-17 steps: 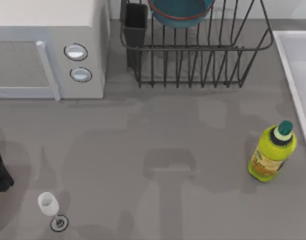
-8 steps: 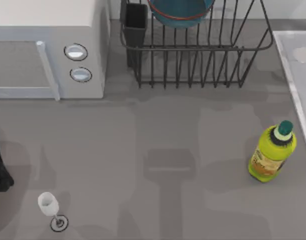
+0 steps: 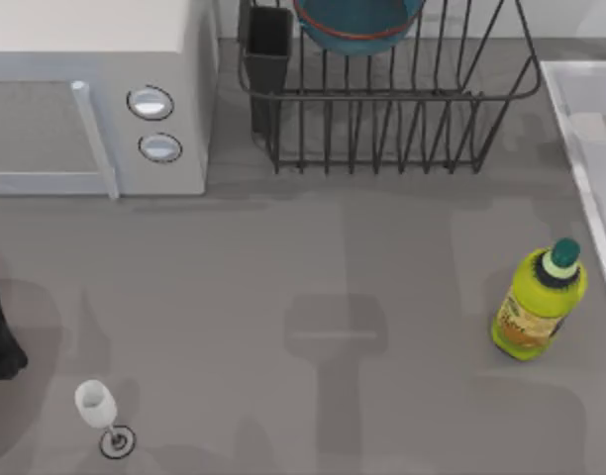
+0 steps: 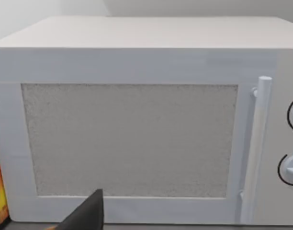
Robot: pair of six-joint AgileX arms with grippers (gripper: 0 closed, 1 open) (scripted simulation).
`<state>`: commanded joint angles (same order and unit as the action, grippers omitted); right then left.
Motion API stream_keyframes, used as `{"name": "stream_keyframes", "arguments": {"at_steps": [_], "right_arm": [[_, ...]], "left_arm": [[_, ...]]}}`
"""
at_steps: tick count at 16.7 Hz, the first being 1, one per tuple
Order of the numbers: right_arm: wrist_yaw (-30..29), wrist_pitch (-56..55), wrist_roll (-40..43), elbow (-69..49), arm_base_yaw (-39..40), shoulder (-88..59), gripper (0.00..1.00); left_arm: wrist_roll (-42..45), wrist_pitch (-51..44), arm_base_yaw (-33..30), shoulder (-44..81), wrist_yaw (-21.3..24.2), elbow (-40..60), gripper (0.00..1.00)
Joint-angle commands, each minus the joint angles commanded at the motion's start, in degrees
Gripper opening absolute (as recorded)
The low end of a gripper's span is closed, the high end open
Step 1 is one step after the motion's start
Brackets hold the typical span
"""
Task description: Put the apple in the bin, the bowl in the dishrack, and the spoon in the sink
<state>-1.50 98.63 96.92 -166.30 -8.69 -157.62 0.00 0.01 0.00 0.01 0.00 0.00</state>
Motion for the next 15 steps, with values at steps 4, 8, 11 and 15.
{"name": "stream_keyframes", "arguments": {"at_steps": [4, 8, 11, 15], "right_arm": [[-0.1, -0.9, -0.1, 1.0, 0.4, 0.3, 0.00], [0.0, -7.1, -0.1, 9.9, 0.5, 3.3, 0.00], [0.0, -13.0, -0.1, 19.7, 0.3, 6.0, 0.00], [0.1, -17.9, 0.0, 26.1, 0.1, 8.1, 0.00]], "left_arm": [[0.0, 0.0, 0.0, 0.0, 0.0, 0.0, 1.00], [0.0, 0.0, 0.0, 0.0, 0.0, 0.0, 1.00], [0.0, 0.0, 0.0, 0.0, 0.0, 0.0, 1.00], [0.0, 0.0, 0.0, 0.0, 0.0, 0.0, 1.00]]}}
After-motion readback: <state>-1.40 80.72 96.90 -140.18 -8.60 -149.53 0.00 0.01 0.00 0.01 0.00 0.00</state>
